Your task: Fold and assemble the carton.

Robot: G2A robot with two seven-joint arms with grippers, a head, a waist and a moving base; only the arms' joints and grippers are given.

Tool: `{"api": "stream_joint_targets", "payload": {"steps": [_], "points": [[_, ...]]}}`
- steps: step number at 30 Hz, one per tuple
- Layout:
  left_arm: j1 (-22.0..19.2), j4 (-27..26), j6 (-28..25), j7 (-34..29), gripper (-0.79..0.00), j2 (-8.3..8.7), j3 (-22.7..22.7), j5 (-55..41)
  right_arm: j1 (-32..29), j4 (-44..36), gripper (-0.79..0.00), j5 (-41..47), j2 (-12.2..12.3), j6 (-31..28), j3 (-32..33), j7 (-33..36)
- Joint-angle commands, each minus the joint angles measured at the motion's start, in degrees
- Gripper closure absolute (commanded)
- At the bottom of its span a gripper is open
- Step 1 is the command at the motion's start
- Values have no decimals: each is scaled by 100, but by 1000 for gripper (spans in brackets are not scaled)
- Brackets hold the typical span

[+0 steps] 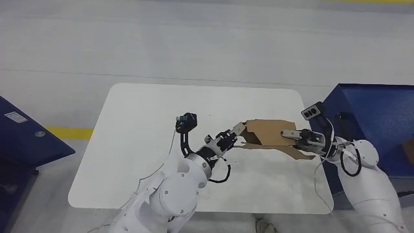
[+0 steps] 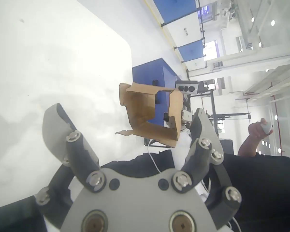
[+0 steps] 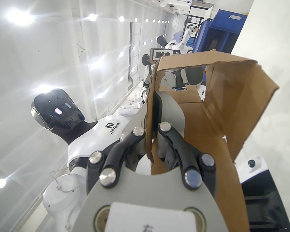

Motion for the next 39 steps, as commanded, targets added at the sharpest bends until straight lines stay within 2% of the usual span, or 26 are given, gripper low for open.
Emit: {"api": "stream_joint_targets", "payload": {"steps": [1, 13, 17, 20, 23, 26, 28, 32, 39], "points": [[23, -18, -18, -14, -785, 0, -24, -50, 3, 12, 0, 35, 5, 3, 13, 0], [31, -35, -62, -8, -785, 0, -28, -50, -56, -84, 0, 61, 2, 50, 24, -139], [31, -198, -727, -161, -785, 45, -137, 276, -231, -271, 0, 103, 21, 121, 145, -197], [124, -338, -1601, -307, -785, 59, -342, -25, -293, -340, 0, 112, 19, 154, 149, -170], [220, -211, -2405, -440, -785, 76, -500, -224, -304, -389, 0, 13, 6, 122, 74, -139], [237, -24, -2802, -586, -785, 74, -456, -224, -306, -450, 0, -38, -13, 93, -12, -105], [227, 71, -2897, -591, -785, 62, -367, -130, -292, -476, 0, -89, -18, 62, -45, -48], [161, 247, -2691, -595, -785, 14, -186, -73, -275, -478, 0, -55, -31, 18, -59, -19], [181, 302, -2685, -671, -785, -22, -147, -154, -245, -428, 0, -51, -44, -8, -51, -52]]}}
